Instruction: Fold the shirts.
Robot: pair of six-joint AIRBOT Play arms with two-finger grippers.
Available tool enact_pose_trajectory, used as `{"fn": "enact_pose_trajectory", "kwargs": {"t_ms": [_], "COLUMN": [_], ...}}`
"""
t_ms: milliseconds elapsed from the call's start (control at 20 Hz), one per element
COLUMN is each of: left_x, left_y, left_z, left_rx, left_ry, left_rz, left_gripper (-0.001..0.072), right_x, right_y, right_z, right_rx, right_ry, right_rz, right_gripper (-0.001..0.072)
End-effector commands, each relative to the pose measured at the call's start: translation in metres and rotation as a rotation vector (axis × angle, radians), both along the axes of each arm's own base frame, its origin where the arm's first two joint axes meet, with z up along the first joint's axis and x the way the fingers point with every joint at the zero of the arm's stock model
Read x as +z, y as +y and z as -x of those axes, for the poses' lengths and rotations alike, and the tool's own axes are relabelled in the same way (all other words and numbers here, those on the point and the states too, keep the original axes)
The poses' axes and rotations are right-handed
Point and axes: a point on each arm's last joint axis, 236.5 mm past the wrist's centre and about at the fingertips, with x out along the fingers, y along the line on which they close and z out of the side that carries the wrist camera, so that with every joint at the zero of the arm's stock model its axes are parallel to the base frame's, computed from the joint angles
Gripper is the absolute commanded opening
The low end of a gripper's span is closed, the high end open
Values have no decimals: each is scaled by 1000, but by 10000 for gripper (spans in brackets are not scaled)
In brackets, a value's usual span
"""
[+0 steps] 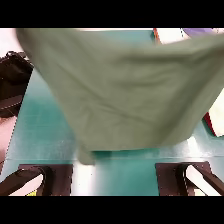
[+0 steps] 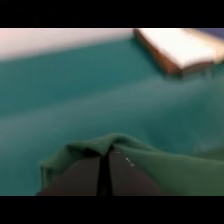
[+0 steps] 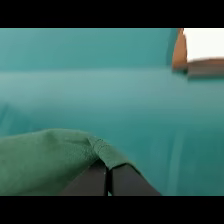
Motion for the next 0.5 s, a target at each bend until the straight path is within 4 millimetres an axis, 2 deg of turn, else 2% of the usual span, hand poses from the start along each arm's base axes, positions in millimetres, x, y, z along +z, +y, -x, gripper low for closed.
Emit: {"fn": "enact_pose_trajectory", "kwargs": {"t_ms": [0,50,100,150,200,300,350,450], "left_x": [-160,-202,-242,-273,-297,-322,-325,-313], "left_y": [-28,-30,-33,-34,-35,-35,-34,-30], "left_z": [-31,-38,-45,-51,-60,-83,-98,-126], "left_rx": [-92,-90,-83,-74,-71,-47,-20,33], "left_ry": [467,567,654,714,741,733,693,584], "left_rz": [-12,-13,-9,-2,-8,-3,12,45], "left_gripper": [24,24,25,25,25,25,25,26], "right_x": [-136,-177,-208,-231,-245,-257,-256,-243], "right_y": [-7,-6,-4,0,3,1,-2,-6], "right_z": [-23,-26,-28,-34,-41,-62,-74,-92], "right_rx": [15,34,51,68,75,39,23,14], "right_ry": [413,523,604,657,682,678,655,603], "right_rz": [52,87,106,102,88,69,66,75], "right_gripper": [14,14,14,14,14,14,15,15]}}
